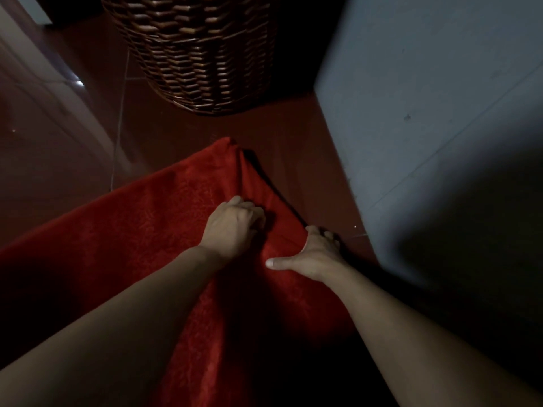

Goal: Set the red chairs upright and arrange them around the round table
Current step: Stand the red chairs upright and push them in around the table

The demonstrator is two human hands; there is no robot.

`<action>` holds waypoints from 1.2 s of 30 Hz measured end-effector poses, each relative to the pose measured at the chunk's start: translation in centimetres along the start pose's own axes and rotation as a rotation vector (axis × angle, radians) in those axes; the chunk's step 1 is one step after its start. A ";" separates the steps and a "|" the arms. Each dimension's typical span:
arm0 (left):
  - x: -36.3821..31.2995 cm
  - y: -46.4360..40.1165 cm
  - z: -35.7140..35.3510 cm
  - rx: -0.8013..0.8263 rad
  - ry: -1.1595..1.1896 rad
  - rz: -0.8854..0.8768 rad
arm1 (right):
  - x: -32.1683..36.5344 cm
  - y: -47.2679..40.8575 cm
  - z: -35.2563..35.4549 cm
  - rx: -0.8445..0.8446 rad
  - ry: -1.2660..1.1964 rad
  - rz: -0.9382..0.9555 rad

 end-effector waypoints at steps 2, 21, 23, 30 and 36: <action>0.3 0.2 0.0 -0.013 0.067 0.044 | -0.2 -0.2 0.3 0.008 -0.024 -0.014; 2.1 -1.1 0.0 0.164 -0.029 0.065 | -0.3 -1.6 0.5 0.019 -0.163 -0.099; 2.1 -1.3 -0.3 0.207 -0.033 0.062 | -0.3 -1.6 0.7 0.036 -0.204 -0.107; 2.4 -1.4 -0.5 0.218 -0.031 0.068 | 0.2 -2.0 1.3 0.086 -0.238 -0.106; 0.6 -2.6 -0.7 0.212 -0.005 0.062 | -0.4 -2.8 1.2 -0.034 -0.260 -0.126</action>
Point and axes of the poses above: each hand's wrist, its own y-axis away from the middle knuckle, its own z-axis out of the back of the hand, x = y × z, the point moved 5 cm from there along -y, towards the middle knuckle, and after that the axes turned 4 degrees about -x, right-handed, at the moved point
